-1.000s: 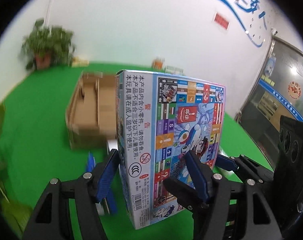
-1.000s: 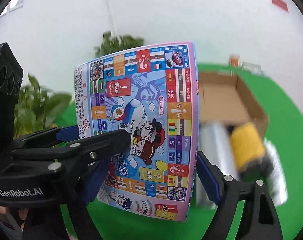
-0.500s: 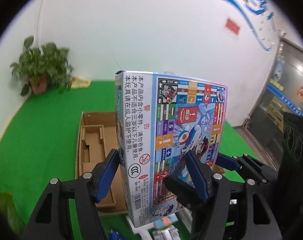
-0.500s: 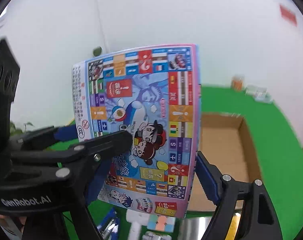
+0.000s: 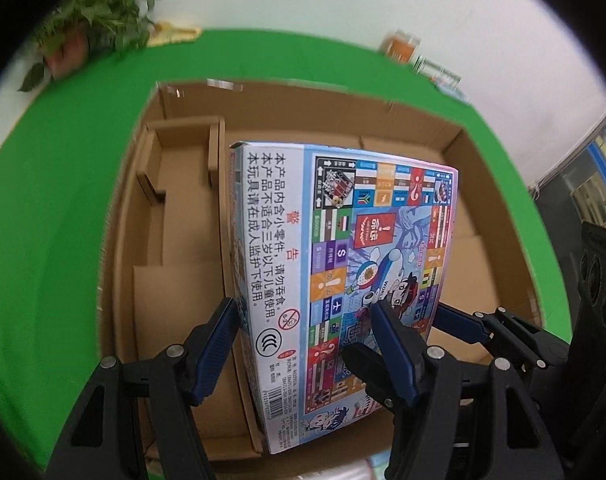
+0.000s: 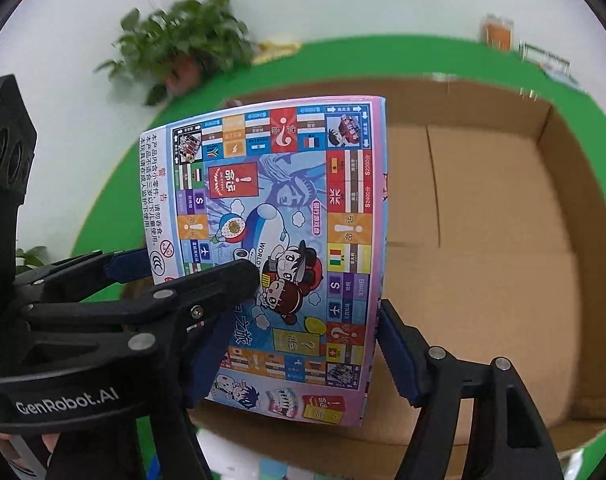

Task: Organize rigid objects
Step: 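Carry the game box over the big box and lower it inside, then open the left tool to release the game box and withdraw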

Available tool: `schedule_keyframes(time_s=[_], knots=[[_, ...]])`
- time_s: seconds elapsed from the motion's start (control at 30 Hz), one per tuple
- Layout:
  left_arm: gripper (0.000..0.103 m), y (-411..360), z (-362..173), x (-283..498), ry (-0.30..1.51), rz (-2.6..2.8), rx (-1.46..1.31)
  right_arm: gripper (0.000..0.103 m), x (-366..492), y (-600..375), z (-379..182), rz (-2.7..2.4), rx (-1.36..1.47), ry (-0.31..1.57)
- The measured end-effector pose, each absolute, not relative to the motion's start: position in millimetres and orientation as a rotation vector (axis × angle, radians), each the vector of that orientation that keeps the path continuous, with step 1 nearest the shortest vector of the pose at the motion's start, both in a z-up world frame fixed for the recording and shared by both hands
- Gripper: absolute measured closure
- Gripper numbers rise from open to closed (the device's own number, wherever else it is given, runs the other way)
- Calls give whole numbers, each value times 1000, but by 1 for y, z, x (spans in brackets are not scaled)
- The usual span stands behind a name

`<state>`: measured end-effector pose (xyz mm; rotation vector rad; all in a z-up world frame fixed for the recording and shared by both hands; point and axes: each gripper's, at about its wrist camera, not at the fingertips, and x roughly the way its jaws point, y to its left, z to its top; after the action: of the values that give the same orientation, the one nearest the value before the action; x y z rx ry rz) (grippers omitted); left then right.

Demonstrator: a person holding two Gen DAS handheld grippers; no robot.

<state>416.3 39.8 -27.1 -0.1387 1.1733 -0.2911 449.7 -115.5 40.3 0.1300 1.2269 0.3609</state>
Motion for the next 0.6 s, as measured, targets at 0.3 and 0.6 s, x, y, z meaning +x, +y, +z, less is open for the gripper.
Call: schedule_keyframes(time_s=[0.3,0.6], knots=[[37,25,-32,402,1180,-255,-20,35,471,-126,-11,330,161,1320],[37,69,22,329,915,-199,-4,39,464,-129,-27,323,194,1338]])
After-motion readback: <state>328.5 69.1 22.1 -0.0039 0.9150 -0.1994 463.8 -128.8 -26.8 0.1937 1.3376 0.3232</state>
